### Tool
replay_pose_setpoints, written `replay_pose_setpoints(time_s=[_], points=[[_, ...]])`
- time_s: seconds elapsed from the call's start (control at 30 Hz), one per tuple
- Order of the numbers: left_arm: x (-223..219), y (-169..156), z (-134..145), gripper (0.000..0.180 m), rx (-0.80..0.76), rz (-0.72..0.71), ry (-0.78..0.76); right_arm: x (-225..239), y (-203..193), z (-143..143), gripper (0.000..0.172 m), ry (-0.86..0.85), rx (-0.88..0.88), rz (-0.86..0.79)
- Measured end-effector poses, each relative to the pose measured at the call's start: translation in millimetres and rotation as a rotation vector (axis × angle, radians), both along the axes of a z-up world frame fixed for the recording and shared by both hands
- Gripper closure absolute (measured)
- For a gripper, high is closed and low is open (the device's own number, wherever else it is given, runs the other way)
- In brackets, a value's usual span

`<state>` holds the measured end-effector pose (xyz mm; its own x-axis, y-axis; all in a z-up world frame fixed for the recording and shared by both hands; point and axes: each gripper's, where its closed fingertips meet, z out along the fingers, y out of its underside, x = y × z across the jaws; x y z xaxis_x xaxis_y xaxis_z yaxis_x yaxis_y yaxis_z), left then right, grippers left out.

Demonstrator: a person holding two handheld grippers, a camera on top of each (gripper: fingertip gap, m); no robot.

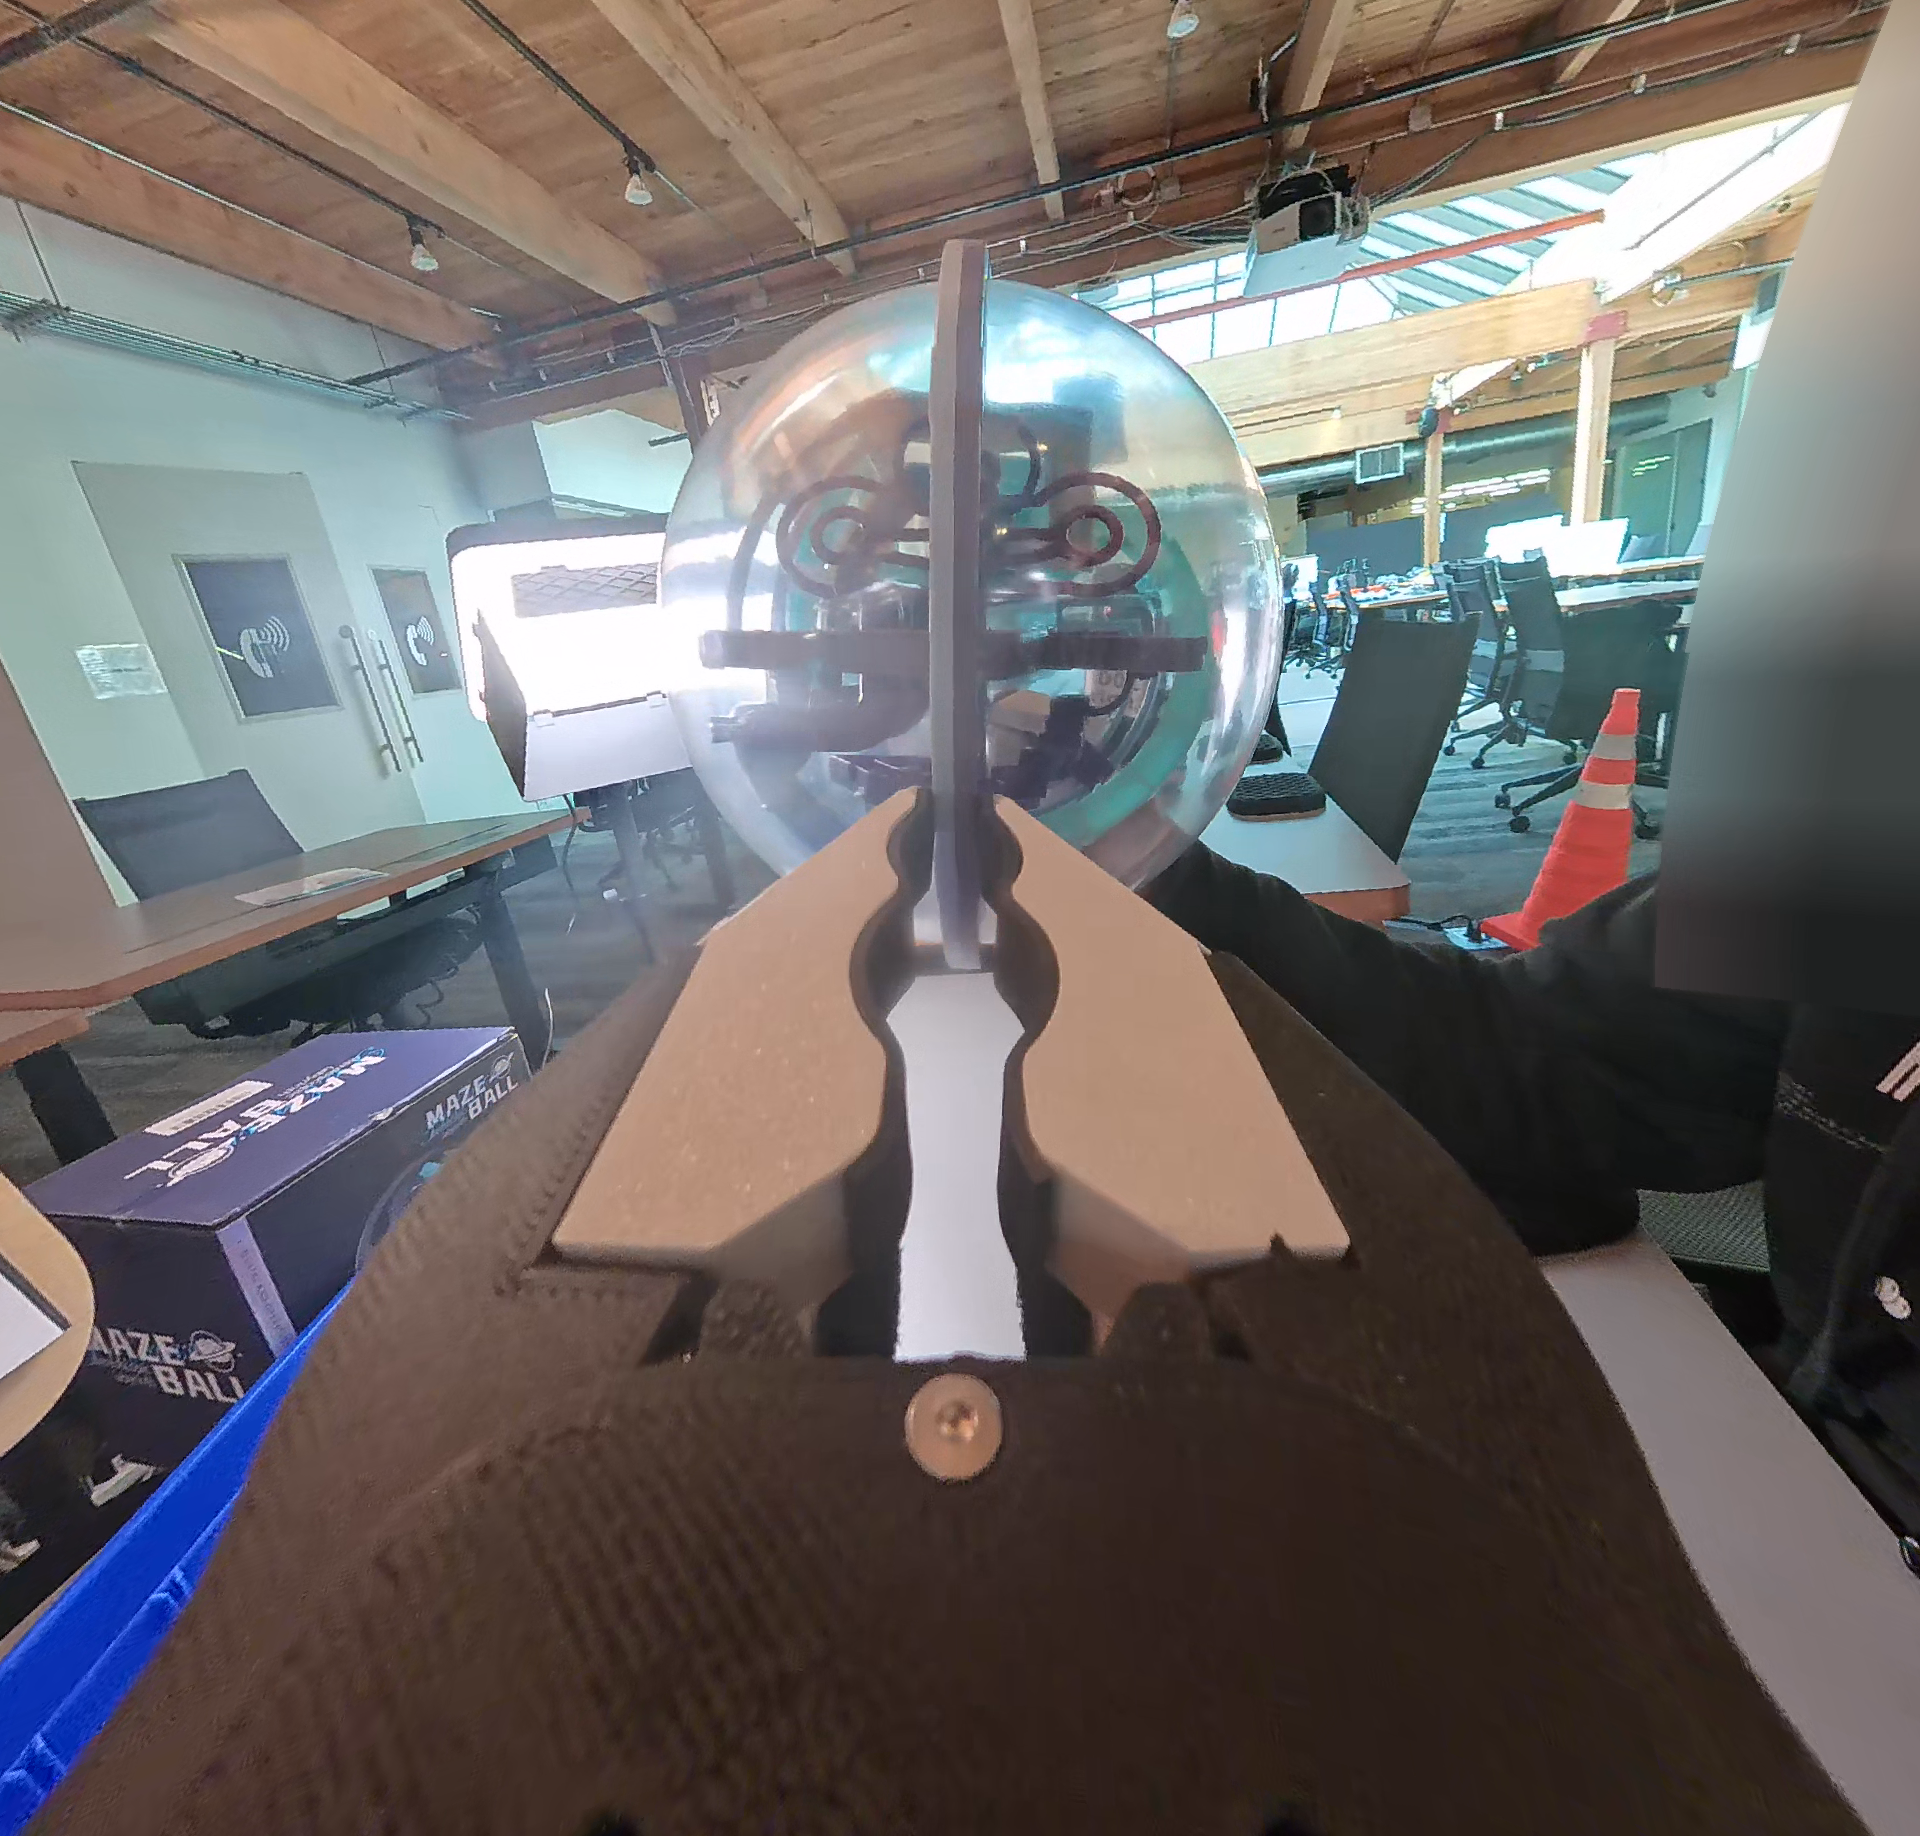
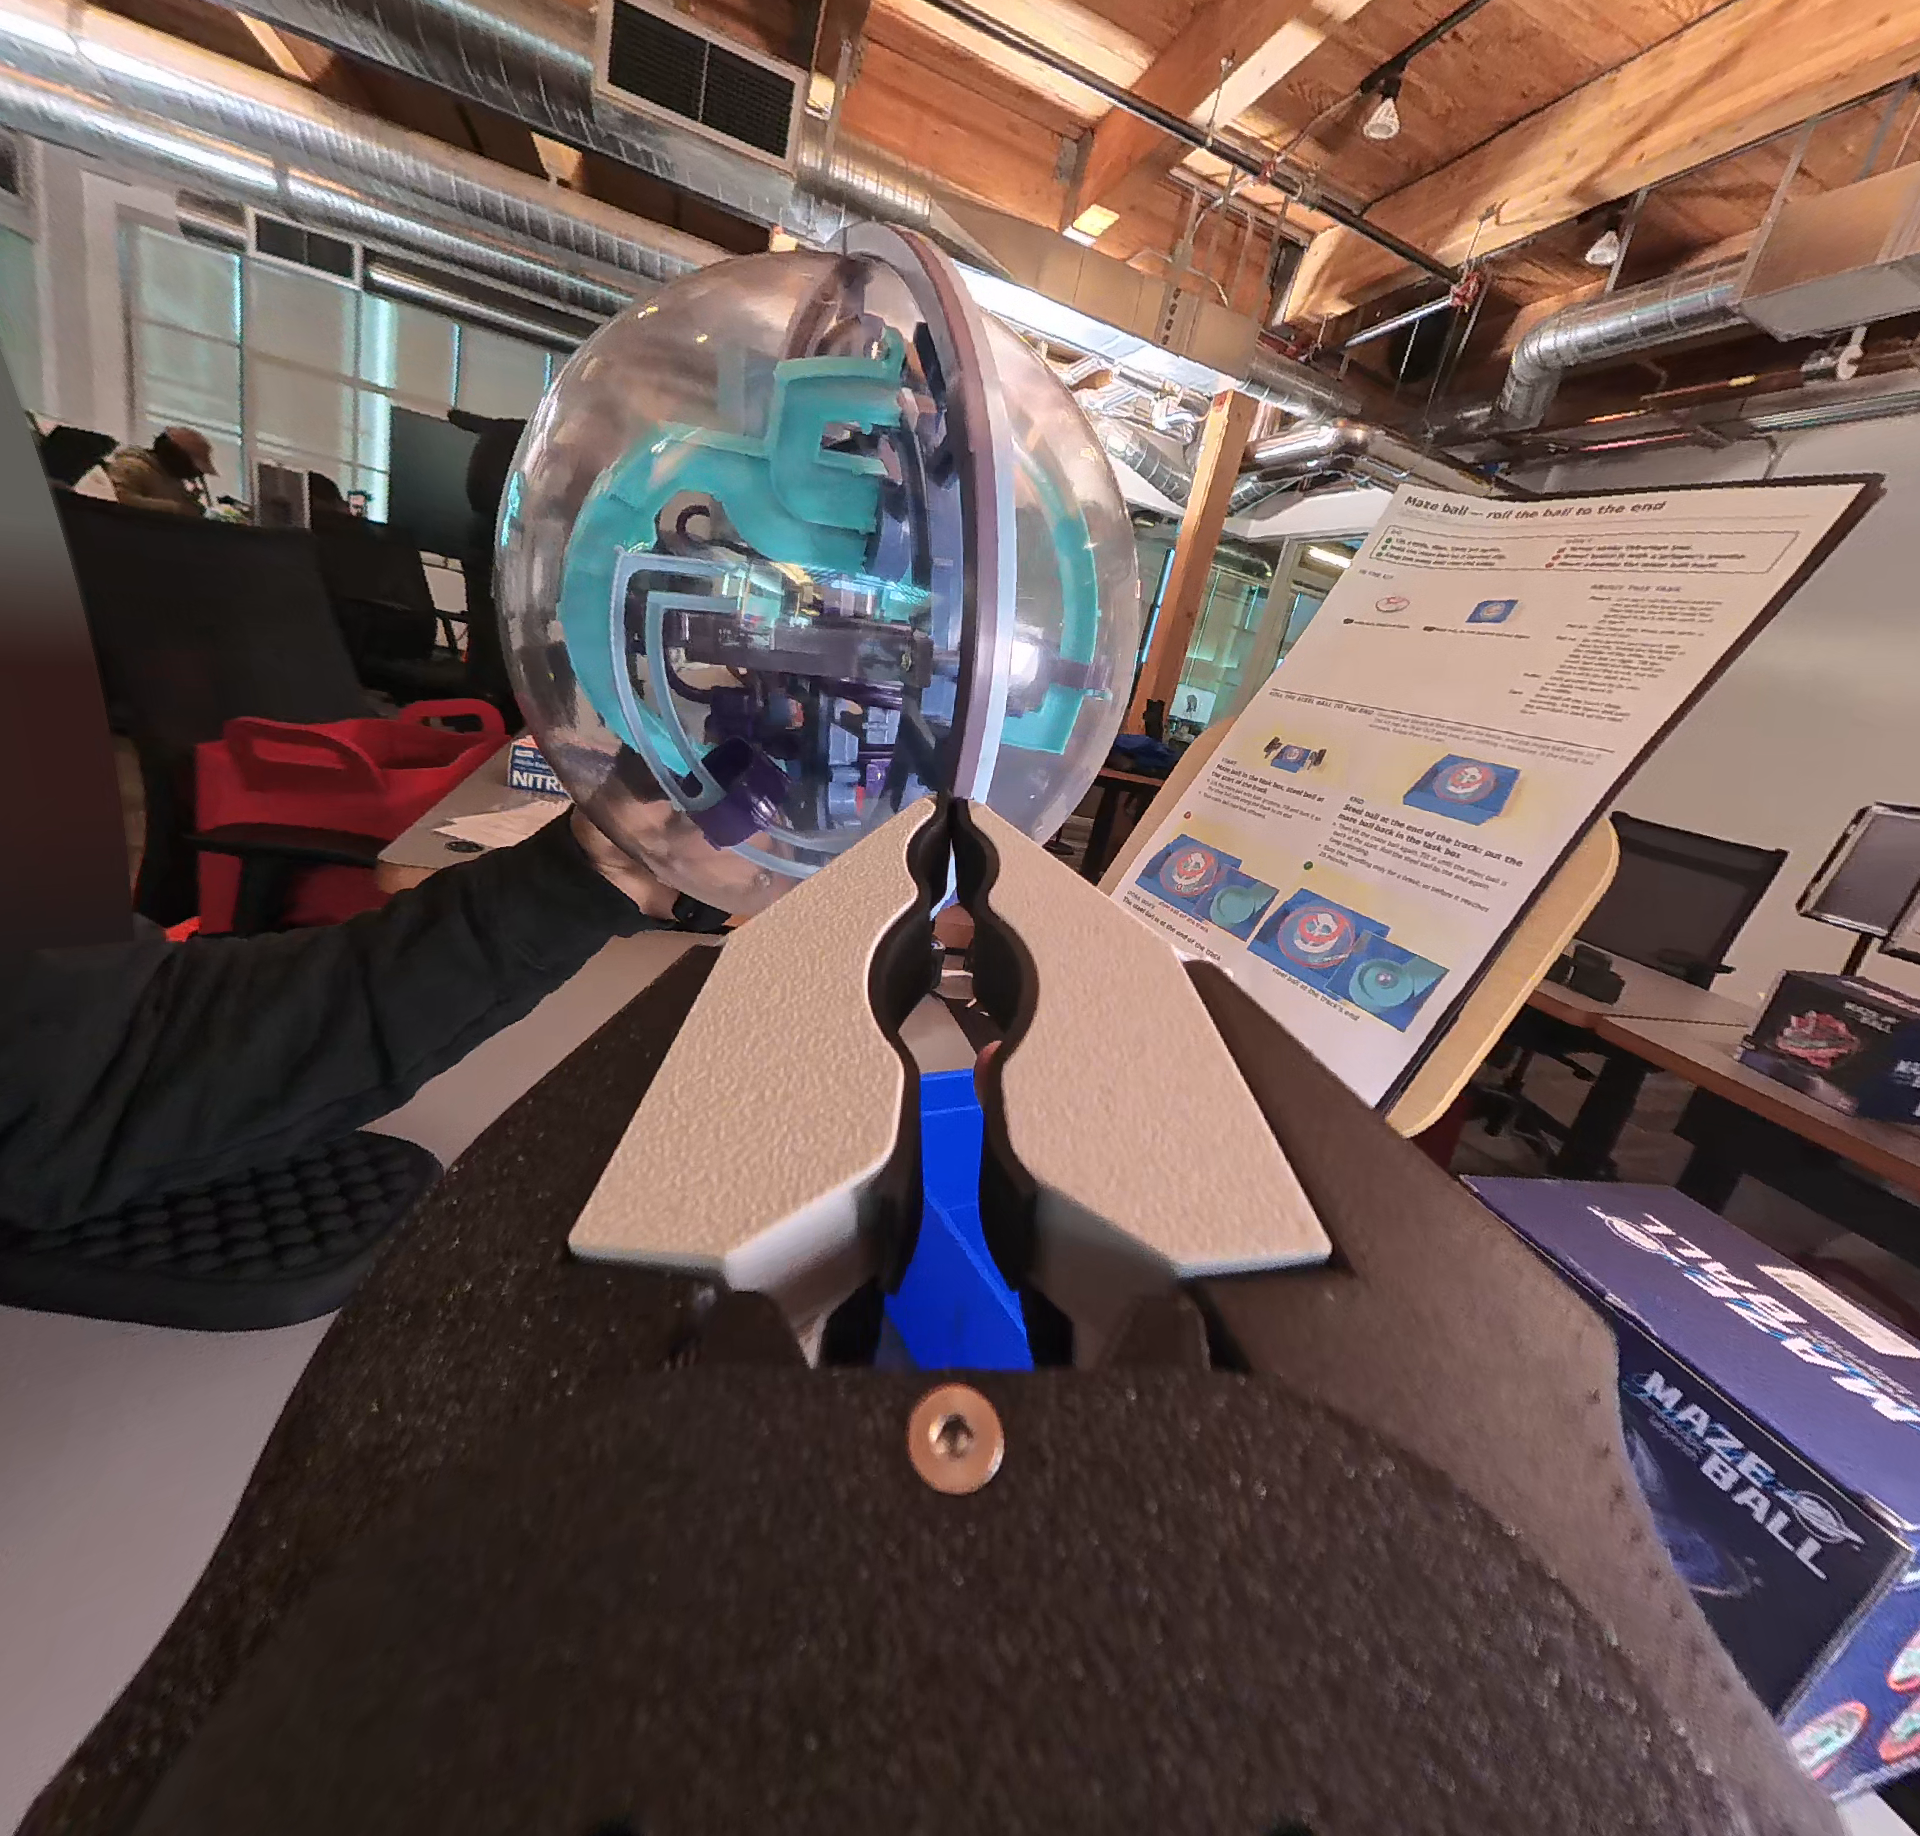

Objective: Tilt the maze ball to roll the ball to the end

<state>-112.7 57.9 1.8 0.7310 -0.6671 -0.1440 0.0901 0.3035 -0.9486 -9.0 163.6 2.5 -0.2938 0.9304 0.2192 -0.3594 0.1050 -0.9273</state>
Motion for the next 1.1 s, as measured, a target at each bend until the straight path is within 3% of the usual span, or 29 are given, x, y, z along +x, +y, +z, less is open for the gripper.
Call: replay_pose_setpoints(time_s=[1.1], points=[[-22.6, 33.0, -39.9, 0.174, -0.158, -0.017, -0.126, -18.9, 27.8, -37.9, 0.172, -0.118, -0.095, 0.009]])
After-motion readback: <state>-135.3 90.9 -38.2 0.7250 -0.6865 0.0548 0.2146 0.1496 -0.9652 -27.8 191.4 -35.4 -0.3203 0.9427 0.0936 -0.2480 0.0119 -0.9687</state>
